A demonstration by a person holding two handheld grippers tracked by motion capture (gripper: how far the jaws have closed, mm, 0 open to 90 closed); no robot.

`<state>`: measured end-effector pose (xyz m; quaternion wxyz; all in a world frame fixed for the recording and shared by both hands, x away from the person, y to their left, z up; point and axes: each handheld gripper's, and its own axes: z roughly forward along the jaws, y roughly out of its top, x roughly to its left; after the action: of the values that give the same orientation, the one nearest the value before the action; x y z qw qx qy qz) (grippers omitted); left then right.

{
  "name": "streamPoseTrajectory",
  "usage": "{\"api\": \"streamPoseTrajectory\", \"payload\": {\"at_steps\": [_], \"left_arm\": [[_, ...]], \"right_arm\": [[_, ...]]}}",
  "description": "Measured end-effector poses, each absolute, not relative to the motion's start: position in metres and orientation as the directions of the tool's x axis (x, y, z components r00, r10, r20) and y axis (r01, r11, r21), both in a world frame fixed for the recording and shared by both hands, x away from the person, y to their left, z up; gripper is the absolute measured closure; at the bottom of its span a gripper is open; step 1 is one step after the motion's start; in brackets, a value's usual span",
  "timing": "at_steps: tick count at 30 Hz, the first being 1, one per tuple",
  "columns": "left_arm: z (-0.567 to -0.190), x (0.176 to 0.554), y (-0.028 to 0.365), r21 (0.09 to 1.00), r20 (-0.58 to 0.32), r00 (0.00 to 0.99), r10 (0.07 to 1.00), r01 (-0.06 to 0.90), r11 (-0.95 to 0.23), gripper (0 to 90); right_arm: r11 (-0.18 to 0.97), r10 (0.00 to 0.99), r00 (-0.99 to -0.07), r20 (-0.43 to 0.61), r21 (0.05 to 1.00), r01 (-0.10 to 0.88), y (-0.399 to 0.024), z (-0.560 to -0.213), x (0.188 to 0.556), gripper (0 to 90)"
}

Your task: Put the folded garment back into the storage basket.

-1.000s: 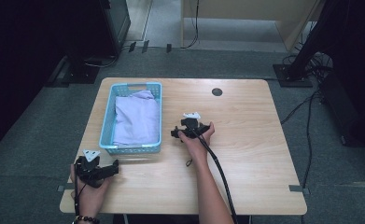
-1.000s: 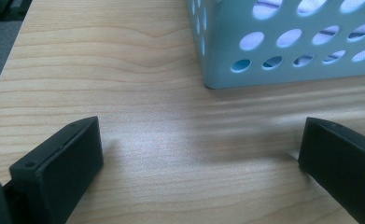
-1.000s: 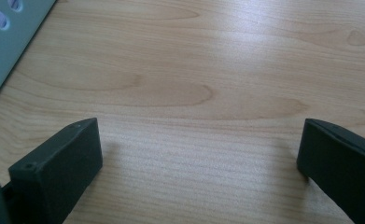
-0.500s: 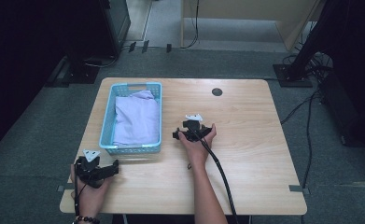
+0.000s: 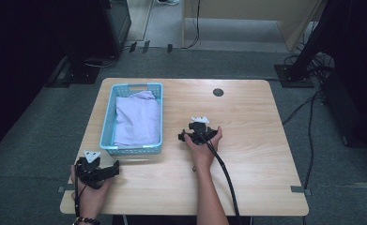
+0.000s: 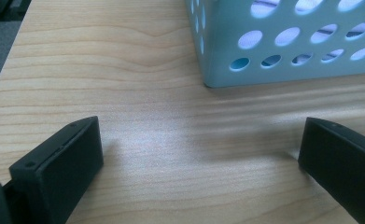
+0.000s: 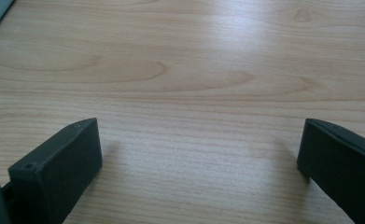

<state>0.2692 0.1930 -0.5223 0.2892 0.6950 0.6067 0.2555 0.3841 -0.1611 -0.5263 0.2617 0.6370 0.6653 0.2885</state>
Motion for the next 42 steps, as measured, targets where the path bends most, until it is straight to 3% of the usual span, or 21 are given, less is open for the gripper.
{"api": "streamPoseTrajectory", "payload": {"at_steps": [42], "left_arm": [[-0.522, 0.269, 0.193, 0.711, 0.006, 0.134, 0.991, 0.696, -0.098, 0.0]], "right_arm": [[-0.033, 0.999, 0.022, 0.024, 0.716, 0.697, -0.216, -0.527, 0.360, 0.0]]}}
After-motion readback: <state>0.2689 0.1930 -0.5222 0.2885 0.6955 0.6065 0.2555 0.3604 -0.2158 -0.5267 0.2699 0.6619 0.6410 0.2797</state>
